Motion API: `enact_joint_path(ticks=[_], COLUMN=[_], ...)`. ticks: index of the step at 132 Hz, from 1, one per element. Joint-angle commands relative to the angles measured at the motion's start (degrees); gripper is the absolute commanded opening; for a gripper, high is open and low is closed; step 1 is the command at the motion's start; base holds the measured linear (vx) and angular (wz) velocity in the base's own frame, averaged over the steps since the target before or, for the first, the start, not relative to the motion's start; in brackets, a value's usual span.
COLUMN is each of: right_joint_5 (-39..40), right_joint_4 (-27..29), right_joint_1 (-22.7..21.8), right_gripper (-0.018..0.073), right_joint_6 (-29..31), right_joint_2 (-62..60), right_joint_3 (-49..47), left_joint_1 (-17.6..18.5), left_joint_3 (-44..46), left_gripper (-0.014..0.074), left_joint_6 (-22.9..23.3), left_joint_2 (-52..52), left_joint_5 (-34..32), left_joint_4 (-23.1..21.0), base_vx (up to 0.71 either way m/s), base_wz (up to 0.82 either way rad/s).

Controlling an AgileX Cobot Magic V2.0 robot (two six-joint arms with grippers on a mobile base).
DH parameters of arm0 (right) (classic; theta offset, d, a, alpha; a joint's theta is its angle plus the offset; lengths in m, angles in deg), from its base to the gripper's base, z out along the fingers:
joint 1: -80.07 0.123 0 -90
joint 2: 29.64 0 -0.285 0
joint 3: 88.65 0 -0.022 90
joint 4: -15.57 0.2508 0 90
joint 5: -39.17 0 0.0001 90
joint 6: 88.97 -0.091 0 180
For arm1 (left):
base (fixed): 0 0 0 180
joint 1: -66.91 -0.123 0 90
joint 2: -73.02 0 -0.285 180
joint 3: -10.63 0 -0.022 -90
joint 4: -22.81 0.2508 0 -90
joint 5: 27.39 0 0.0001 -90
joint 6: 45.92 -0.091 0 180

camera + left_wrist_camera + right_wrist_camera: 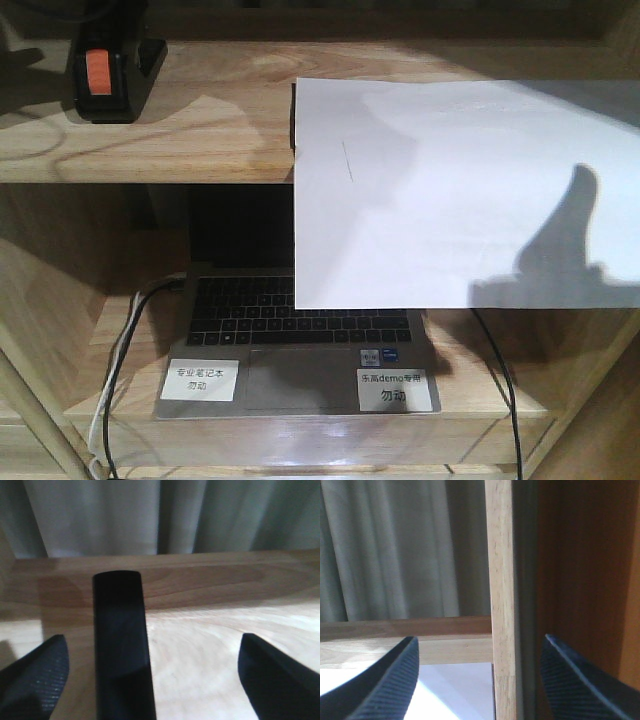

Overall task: Grab stapler and paper to desk for stapling
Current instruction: 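Close the left gripper around the black stapler, then lift the stapler off the shelf and pull it back with the left gripper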

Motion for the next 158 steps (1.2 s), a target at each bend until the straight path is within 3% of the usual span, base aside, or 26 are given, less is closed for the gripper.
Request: enact_joint_path(ticks=[1, 35, 69, 94, 132, 158], right_joint_5=[4.0, 4.0, 4.0, 4.0, 4.0, 4.0], right_joint_4=[-0.2, -0.2, -0.2, -0.2, -0.2, -0.2], right_joint_1=[-0.3, -0.3, -0.3, -0.3, -0.3, -0.3], right_gripper=[0.0483, 0.0483, 0.0483, 0.0483, 0.0483, 0.0483], right_joint_6=[0.5, 0.5, 0.5, 0.5, 0.5, 0.5], right_joint_2=[0.7, 0.7, 0.7, 0.7, 0.7, 0.7], right_joint_3=[-1.5, -1.5, -1.5, -1.5, -1.5, -1.5], left_joint_1=[-1.5, -4.2, -4.3, -4.3, -4.3, -4.3], left_joint_3=[1.9, 1.7, 1.7, 1.7, 1.7, 1.7], left_gripper=[0.0630, 0.0617, 0.0547, 0.0396, -0.0009, -0.0008], left_joint_6=[0.5, 0.4, 0.4, 0.0, 0.0, 0.0], left_joint_2=[-0.3, 2.8, 3.3, 3.3, 3.3, 3.0], left_joint_5=[-2.2, -2.1, -1.4, -0.8, -0.8, -0.8], left_joint_4=[0.6, -1.6, -2.7, -2.7, -2.7, -2.8], base_vx=[0.00, 0.00, 0.00, 0.00, 0.00, 0.00], base_wz=[0.00, 0.00, 0.00, 0.00, 0.00, 0.00])
